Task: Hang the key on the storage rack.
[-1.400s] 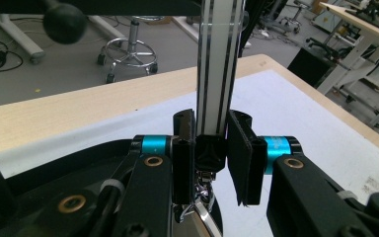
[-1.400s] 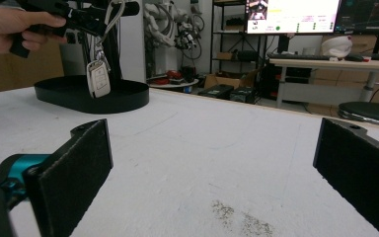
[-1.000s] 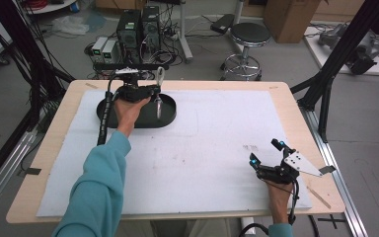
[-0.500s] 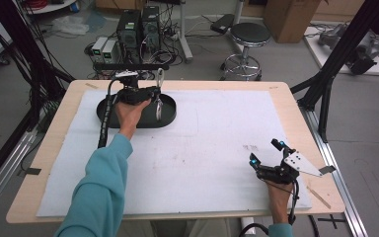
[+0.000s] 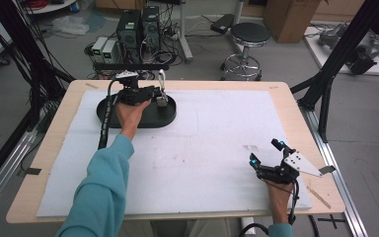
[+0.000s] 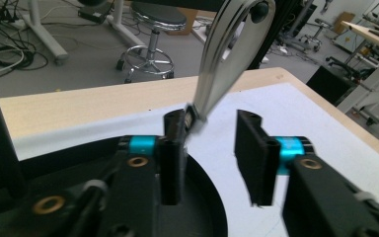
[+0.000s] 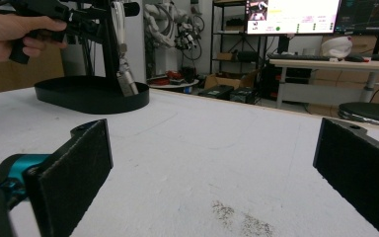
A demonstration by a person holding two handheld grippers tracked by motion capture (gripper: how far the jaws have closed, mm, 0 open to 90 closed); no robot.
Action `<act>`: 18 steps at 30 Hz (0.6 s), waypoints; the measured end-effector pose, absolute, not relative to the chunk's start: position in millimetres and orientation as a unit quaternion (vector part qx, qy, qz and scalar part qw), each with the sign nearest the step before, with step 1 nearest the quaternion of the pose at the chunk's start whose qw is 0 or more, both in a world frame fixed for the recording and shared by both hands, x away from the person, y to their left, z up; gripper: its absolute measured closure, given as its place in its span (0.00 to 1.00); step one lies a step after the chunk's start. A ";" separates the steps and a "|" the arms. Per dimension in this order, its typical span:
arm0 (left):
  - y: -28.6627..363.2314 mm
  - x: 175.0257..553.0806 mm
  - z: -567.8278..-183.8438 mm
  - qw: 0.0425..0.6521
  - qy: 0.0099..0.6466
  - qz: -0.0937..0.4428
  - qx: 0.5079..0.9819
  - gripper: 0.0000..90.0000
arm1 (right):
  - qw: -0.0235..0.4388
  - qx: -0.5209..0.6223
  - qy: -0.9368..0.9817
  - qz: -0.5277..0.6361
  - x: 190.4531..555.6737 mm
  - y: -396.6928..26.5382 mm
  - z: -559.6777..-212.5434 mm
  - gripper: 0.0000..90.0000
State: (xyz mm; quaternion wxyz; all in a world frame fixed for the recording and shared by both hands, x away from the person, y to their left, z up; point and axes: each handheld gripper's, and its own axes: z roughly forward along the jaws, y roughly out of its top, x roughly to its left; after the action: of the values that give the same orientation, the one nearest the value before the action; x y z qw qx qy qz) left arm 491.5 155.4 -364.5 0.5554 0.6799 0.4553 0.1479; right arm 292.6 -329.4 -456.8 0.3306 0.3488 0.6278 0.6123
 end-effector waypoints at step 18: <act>184.0 418.2 -341.2 0.563 0.319 0.250 0.720 0.02 | 0.330 0.350 0.628 0.612 293.1 -329.7 -456.7 0.01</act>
State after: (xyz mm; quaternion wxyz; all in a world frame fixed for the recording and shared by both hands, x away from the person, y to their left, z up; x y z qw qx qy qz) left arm 418.2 184.0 -341.2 0.5631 0.7199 0.3195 0.2502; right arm 293.1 -329.7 -456.7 0.3296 0.3502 0.6282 0.6116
